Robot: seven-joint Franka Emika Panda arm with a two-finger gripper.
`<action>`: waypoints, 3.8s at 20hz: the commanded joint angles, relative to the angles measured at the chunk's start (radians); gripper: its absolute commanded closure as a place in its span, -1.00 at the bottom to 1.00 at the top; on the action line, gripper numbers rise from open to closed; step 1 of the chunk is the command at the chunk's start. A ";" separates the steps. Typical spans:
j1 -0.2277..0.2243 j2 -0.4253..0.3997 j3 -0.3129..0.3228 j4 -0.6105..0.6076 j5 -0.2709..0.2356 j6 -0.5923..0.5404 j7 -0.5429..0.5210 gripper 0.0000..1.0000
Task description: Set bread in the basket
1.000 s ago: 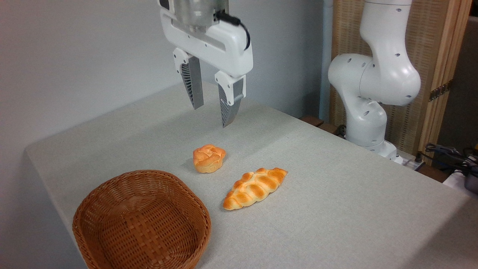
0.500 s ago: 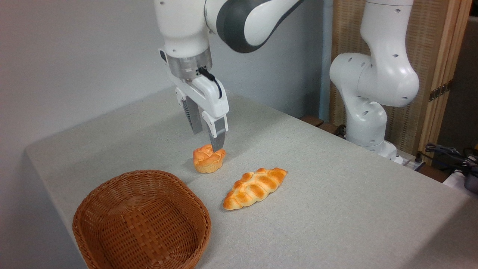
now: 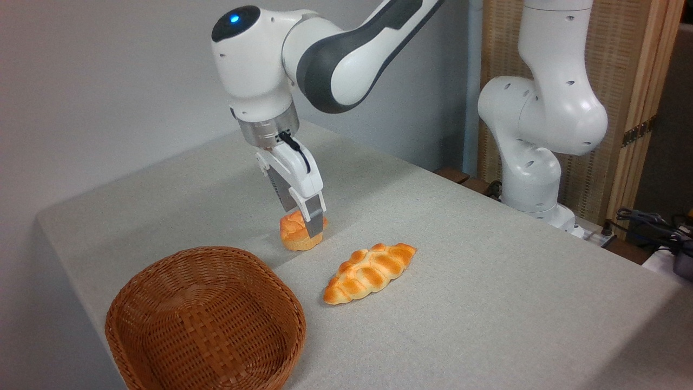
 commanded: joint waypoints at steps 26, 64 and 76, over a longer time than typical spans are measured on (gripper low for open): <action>0.011 0.044 0.013 0.179 -0.028 -0.245 0.022 0.37; 0.110 0.327 0.015 0.609 0.035 0.005 0.188 -1.00; 0.095 0.085 0.155 0.609 0.099 -0.381 0.006 -1.00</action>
